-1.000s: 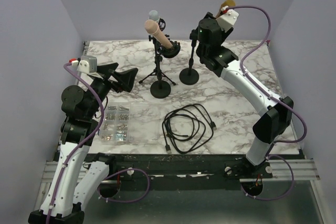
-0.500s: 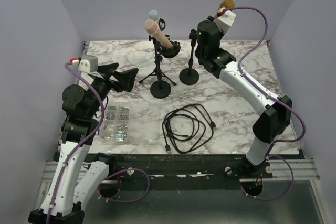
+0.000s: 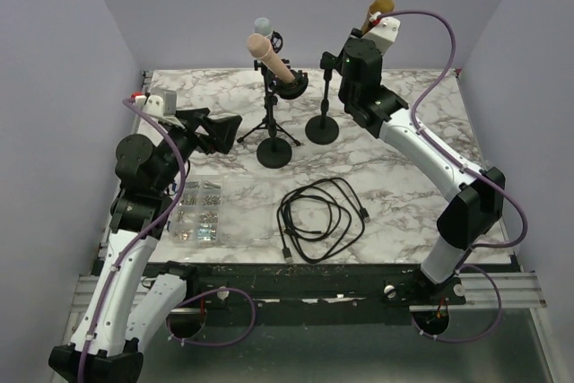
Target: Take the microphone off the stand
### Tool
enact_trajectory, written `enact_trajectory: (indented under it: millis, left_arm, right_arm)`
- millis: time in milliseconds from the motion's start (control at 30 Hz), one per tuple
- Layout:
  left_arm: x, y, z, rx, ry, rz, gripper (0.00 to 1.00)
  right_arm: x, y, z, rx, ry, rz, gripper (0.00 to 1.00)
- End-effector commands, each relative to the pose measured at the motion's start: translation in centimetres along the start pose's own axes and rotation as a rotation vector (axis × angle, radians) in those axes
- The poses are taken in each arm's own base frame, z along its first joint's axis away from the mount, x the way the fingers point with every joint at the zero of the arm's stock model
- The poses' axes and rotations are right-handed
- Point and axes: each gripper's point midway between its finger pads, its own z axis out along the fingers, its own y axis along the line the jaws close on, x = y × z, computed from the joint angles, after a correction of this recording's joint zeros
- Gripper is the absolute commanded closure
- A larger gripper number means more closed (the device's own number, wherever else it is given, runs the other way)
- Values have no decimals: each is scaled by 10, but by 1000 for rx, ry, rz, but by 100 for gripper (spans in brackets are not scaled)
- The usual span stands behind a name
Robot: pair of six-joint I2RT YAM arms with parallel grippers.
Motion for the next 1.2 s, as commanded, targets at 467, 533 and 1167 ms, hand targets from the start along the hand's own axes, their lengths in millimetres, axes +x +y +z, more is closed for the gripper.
enact_trajectory:
  millis: [467, 533, 1167]
  left_arm:
    - [39, -9, 16, 13, 80, 42, 2]
    - [42, -16, 16, 33, 88, 7, 1]
    - [40, -116, 69, 247, 165, 181, 2]
  right_arm:
    - [5, 11, 0, -401, 201, -112, 99]
    - [7, 13, -5, -458, 219, -146, 99]
    - [31, 14, -15, -729, 333, -233, 99]
